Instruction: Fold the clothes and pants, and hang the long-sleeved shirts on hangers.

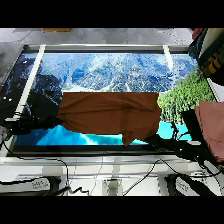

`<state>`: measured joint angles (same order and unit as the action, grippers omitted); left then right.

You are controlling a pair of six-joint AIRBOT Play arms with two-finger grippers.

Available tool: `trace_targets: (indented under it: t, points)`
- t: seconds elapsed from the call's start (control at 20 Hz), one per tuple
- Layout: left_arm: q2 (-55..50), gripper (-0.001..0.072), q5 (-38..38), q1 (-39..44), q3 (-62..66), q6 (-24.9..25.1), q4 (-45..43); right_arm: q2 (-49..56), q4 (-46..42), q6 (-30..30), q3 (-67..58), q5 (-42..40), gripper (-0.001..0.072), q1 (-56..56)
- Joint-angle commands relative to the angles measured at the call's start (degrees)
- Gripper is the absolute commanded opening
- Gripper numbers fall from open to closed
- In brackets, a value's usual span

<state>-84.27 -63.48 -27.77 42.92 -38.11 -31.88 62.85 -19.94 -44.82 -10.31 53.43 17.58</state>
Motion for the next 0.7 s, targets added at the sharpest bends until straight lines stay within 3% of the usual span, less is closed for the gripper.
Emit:
trace_targets:
  t: [0.0,0.15,0.45,0.65]
  points:
    - [0.0,0.0012,-0.2,-0.1,0.0,0.0,0.0,1.1,2.3,7.9,-0.2,2.3,0.0256,0.0]
    - [0.1,0.0012,-3.3,-0.1,0.5,0.0,0.0,0.7,2.0,11.0,-2.8,9.8,0.0014,0.0]
    - [8.7,0.0011,-6.2,-0.2,5.9,-0.5,-2.1,-2.1,2.0,8.1,-14.8,27.2,0.0014,0.0]
    - [16.6,0.001,-5.4,-0.4,11.4,-0.9,-1.9,-5.3,2.0,2.9,-22.7,26.3,0.0014,-0.2]
